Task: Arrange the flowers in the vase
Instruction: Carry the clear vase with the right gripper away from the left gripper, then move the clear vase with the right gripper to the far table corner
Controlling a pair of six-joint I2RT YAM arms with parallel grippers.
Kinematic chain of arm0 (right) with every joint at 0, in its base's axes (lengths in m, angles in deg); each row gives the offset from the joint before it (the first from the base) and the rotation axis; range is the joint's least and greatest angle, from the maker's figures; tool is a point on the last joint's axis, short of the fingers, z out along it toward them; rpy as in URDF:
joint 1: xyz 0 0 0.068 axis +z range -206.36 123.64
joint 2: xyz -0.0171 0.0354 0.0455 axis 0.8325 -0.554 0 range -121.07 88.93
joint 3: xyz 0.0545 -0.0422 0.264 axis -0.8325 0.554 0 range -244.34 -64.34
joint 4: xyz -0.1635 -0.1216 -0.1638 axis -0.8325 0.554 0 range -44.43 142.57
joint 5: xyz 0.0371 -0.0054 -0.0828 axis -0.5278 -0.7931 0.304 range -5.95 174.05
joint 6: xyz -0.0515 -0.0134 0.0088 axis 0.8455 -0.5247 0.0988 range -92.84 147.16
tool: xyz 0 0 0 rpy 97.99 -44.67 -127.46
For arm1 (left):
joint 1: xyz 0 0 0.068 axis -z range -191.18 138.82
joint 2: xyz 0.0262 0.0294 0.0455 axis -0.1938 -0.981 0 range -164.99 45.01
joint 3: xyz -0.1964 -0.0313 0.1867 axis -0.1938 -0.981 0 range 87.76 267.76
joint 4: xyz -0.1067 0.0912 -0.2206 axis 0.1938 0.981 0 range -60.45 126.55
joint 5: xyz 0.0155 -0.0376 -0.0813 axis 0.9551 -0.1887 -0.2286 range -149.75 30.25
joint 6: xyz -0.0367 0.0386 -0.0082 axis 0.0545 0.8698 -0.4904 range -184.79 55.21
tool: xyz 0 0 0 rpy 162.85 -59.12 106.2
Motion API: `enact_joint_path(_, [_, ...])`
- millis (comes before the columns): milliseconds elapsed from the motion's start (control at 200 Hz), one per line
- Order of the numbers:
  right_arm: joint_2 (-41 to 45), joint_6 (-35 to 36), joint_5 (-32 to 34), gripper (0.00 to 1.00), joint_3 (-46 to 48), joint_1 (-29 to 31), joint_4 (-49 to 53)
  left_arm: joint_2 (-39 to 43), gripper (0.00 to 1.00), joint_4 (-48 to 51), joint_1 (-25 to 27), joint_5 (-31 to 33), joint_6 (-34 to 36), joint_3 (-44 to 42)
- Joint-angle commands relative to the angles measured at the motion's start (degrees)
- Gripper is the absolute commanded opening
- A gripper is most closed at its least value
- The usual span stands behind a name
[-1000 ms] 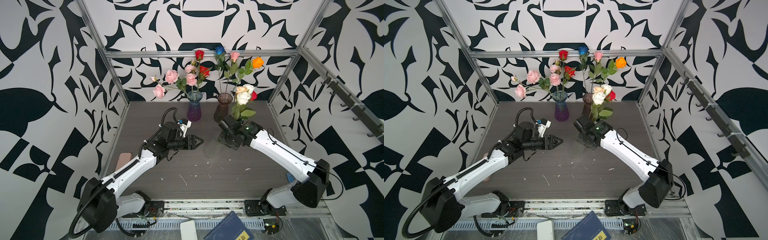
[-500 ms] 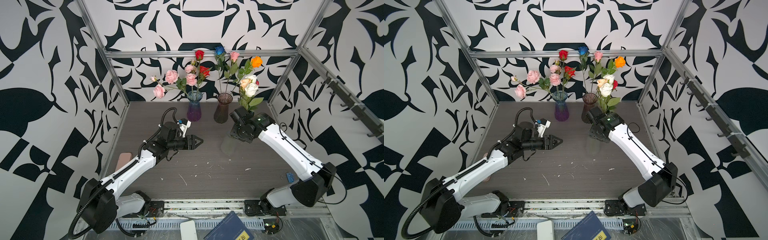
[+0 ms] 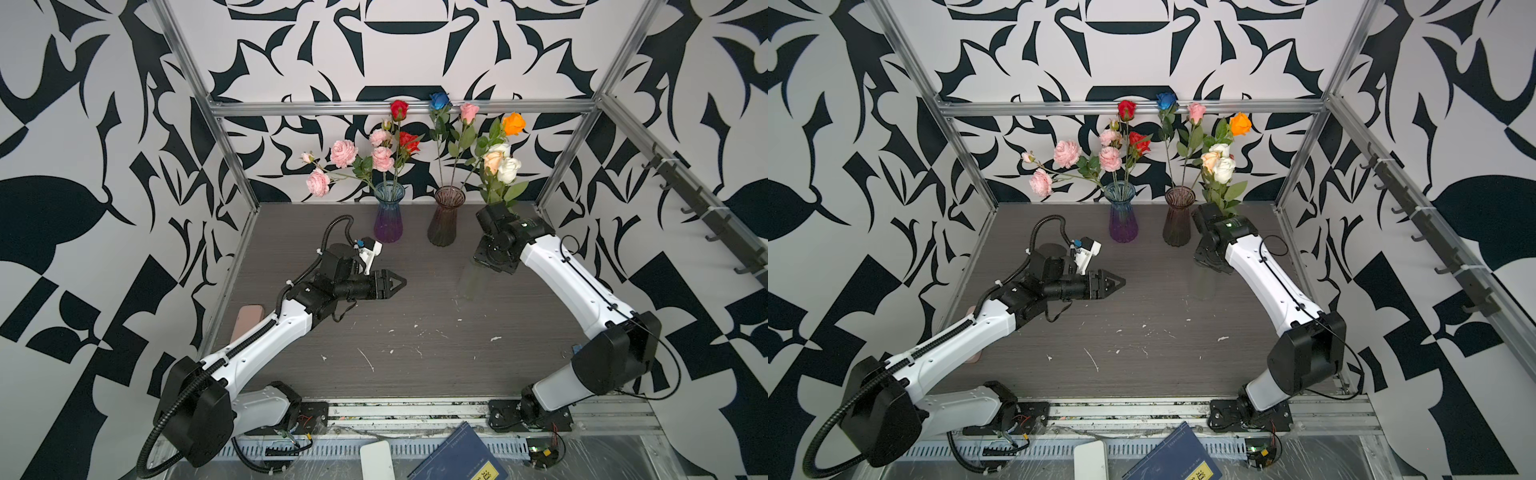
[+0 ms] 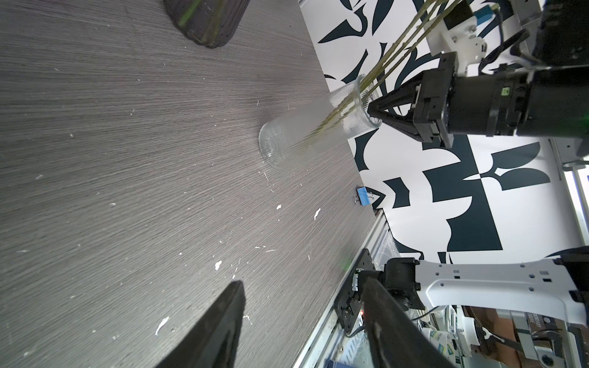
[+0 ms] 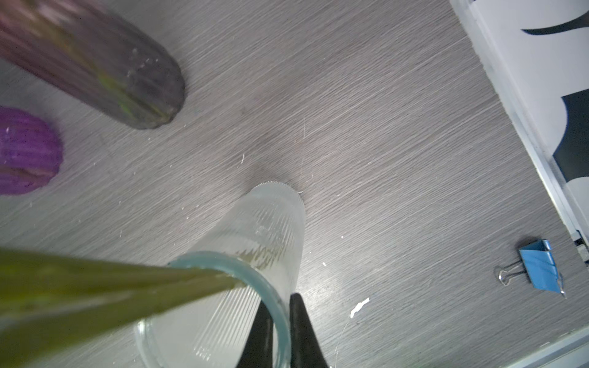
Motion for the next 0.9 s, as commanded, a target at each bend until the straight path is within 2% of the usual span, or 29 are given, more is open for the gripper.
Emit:
enact_joint_path(0, [1.93, 1.45, 1.64, 0.00, -1.09, -2.05, -2.76, 0.28, 0.63, 0.17, -0.27, -0.50, -0.26, -0.48])
enact_joint_path(285, [3.90, -0.84, 2.88, 0.00, 2.31, -8.40, -2.83, 0.09, 0.63, -0.27, -0.25, -0.67, -0.60, -0.73])
enact_joint_path(895, [1.19, 0.22, 2.90, 0.00, 3.16, -12.88, -5.38, 0.63, 0.63, 0.08, -0.29, -0.40, -0.22, -1.13])
